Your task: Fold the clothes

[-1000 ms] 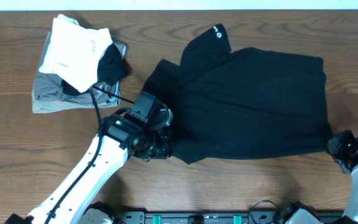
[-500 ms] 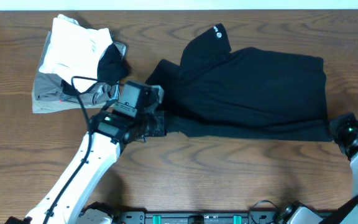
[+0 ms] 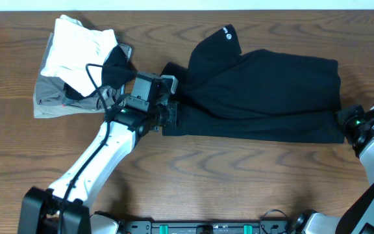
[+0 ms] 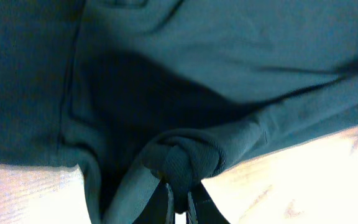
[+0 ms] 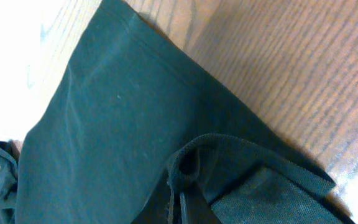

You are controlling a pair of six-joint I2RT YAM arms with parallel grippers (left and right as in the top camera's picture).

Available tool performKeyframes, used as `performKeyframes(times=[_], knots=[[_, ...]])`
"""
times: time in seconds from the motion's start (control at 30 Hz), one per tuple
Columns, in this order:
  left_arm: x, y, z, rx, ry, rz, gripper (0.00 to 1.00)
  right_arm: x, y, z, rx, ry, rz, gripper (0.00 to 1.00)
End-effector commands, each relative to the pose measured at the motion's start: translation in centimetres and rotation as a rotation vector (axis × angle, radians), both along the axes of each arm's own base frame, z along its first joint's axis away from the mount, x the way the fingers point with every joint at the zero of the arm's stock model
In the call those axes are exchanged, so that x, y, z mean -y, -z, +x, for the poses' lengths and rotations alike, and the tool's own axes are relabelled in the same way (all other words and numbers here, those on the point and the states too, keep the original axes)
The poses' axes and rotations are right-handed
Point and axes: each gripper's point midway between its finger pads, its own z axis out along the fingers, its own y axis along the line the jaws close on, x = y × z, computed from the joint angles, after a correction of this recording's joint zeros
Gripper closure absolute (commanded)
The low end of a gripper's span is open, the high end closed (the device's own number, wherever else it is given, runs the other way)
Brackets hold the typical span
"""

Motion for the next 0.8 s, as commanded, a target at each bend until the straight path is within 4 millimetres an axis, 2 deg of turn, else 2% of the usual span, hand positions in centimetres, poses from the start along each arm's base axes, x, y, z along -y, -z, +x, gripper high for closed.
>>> performKeyframes(times=[0.0, 0.1, 0.27, 0.53, 0.77], knots=[[0.0, -0.1, 1.4, 0.064, 0.036, 0.029, 0.94, -0.2, 0.0, 0.9, 0.012, -0.006, 0.009, 0.99], [-0.5, 0.4, 2.3, 0.095, 0.023, 0.073, 0.94, -0.2, 0.3, 1.0, 0.010, -0.008, 0.010, 0.99], [-0.1, 0.8, 3.5, 0.165, 0.086, 0.101, 0.94, -0.1, 0.7, 0.9, -0.005, 0.000, 0.005, 0.99], [0.9, -1.5, 6.0, 0.301, 0.074, 0.055, 0.94, 0.4, 0.5, 1.1, 0.001, 0.015, -0.020, 0.99], [0.2, -1.3, 6.5, 0.315, 0.043, 0.092, 0.94, 0.6, 0.5, 1.1, 0.002, 0.019, -0.026, 0.99]])
